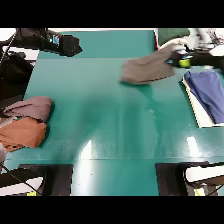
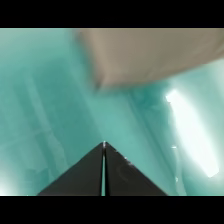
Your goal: Fold the shirts.
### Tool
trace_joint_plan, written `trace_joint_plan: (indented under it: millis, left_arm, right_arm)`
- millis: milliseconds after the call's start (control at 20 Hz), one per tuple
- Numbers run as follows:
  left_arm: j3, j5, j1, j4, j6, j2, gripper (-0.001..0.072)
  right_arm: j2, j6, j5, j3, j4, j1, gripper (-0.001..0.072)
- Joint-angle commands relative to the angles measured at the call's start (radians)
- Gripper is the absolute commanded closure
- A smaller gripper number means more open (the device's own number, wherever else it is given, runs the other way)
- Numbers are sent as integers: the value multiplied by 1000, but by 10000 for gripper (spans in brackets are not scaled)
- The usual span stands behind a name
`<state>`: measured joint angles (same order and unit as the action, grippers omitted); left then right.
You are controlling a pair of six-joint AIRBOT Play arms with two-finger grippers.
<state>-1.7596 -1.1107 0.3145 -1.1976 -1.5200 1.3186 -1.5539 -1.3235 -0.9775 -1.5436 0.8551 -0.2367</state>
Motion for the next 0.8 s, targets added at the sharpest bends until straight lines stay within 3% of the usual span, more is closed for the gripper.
trace_joint_plan:
  millis: [0,250,750]
  left_arm:
    - [2,21,13,2,-26,0,682]
    - [2,21,13,2,-54,0,682]
    - [2,11,13,3,-54,0,682]
  right_arm:
    - [58,-10,17,-2,42,-259,697]
    - [58,-11,85,-3,27,-422,697]
    - [63,12,179,-247,39,-344,697]
